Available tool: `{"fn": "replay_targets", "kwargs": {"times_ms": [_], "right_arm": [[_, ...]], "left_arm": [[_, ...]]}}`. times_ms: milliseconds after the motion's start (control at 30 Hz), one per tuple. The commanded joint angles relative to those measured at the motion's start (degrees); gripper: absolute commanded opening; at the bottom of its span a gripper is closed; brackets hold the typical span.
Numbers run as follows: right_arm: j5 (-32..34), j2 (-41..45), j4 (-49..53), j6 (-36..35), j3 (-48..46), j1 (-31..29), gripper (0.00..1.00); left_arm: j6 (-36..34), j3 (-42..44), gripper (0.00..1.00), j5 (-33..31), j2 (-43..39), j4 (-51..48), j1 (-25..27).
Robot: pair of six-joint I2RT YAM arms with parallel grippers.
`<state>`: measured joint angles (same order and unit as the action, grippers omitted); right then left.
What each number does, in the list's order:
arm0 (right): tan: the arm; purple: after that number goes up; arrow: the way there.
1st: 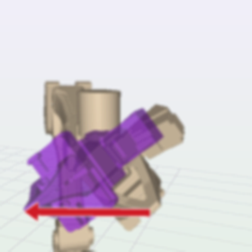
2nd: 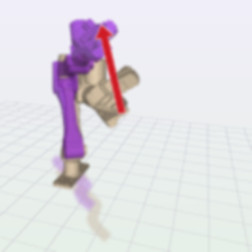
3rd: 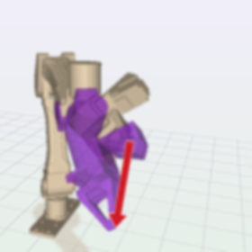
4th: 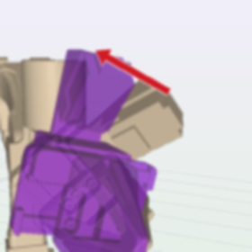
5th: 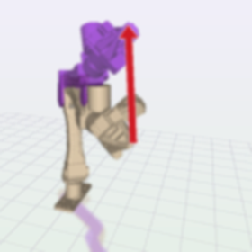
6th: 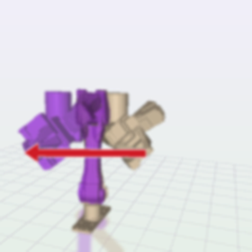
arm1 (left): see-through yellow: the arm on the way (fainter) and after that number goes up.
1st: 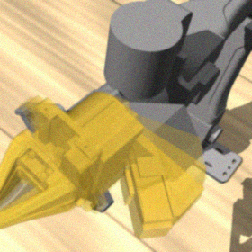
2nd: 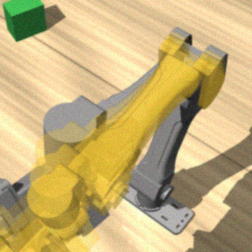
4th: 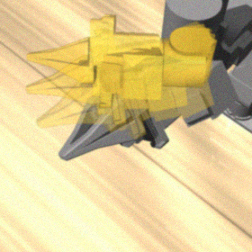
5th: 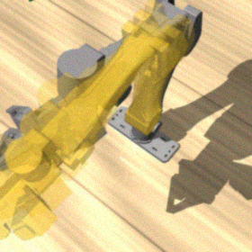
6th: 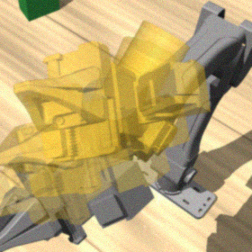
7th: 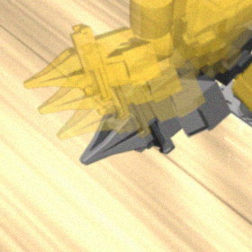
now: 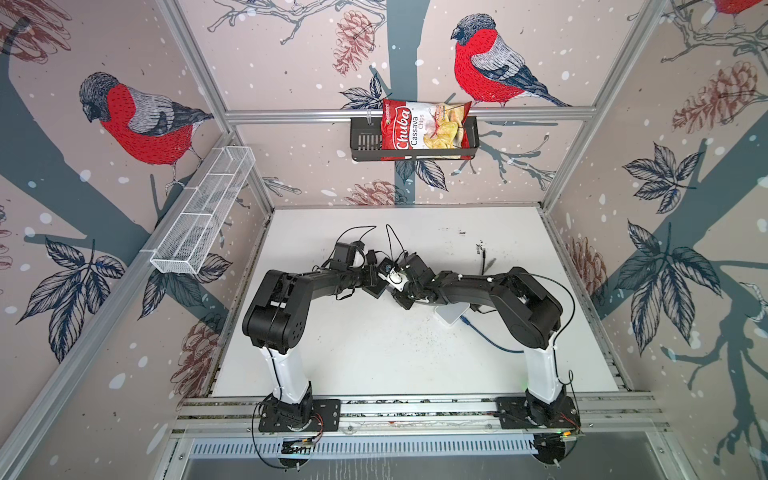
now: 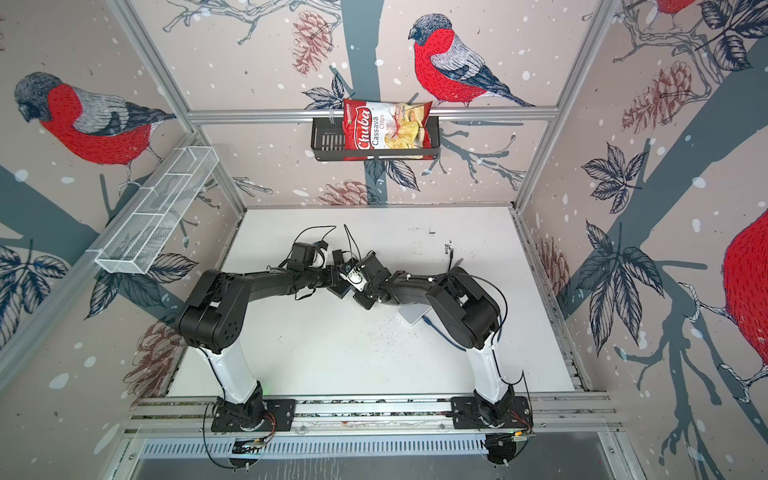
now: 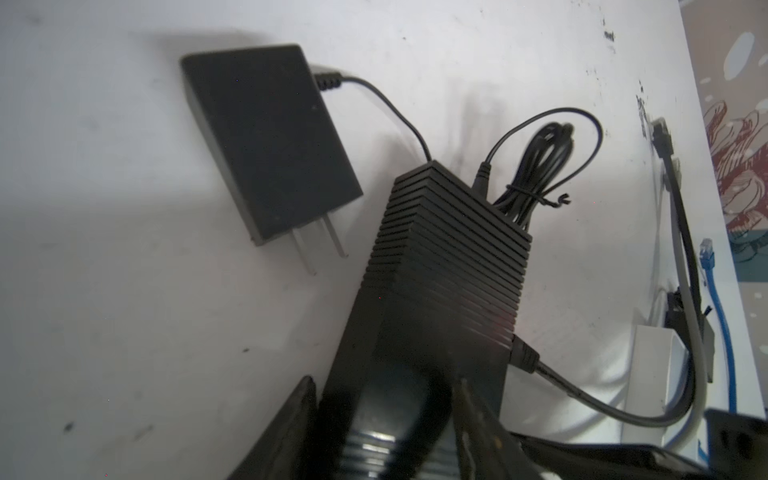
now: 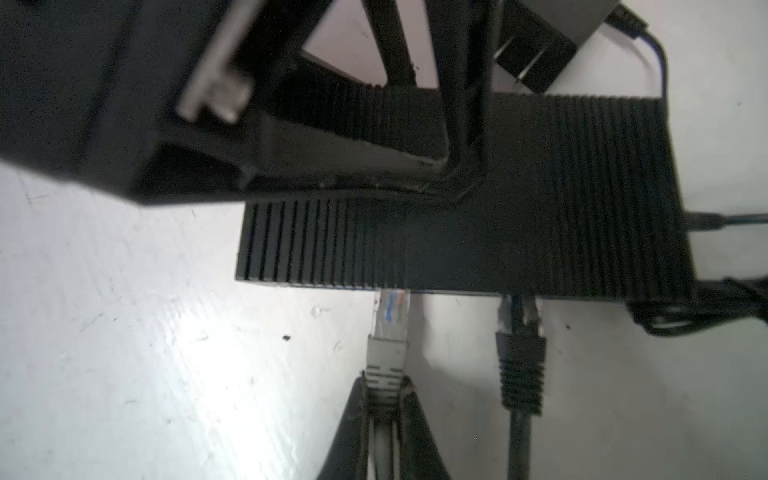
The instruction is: Insert the plug into the switch port
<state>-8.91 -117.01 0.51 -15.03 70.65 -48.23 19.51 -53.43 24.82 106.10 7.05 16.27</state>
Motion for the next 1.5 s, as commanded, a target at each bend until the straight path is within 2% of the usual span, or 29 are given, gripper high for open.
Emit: {"fn": "replay_targets", "kwargs": {"times_ms": [0,333,567,900,1033,1233,1467], "right_arm": [[-3.0,-0.9,-3.5,-3.0,1.2,0.5,0.06],[-1.4,-2.5,-6.3,6.0,3.0,0.2,0.06],[-2.7,-2.8,-8.2,4.2,3.7,-0.4,0.06],[-5.7,-5.3,-7.5,2.0,8.0,-0.3,0.09],[-6.1,-5.2,-7.4,1.3,7.0,-0.1,0.10],[-6.8,-3.8,-10.2,2.2,5.2,0.6,0.12],[-8.2,-5.5,-11.0,3.9,8.9,0.8,0.13]], "left_arm": [[-1.6,0.2,0.51,5.5,0.7,-9.0,0.5],[0.6,1.1,0.51,2.6,-0.4,-9.2,4.6],[0.3,0.6,0.50,4.3,2.2,-8.2,6.9],[-0.2,0.7,0.50,6.9,3.2,-6.8,7.5],[-0.5,0.5,0.50,6.8,3.4,-6.9,7.5],[-0.3,0.5,0.50,9.0,3.5,-5.8,7.5],[0.5,1.2,0.50,9.6,3.8,-4.5,8.0]]}}
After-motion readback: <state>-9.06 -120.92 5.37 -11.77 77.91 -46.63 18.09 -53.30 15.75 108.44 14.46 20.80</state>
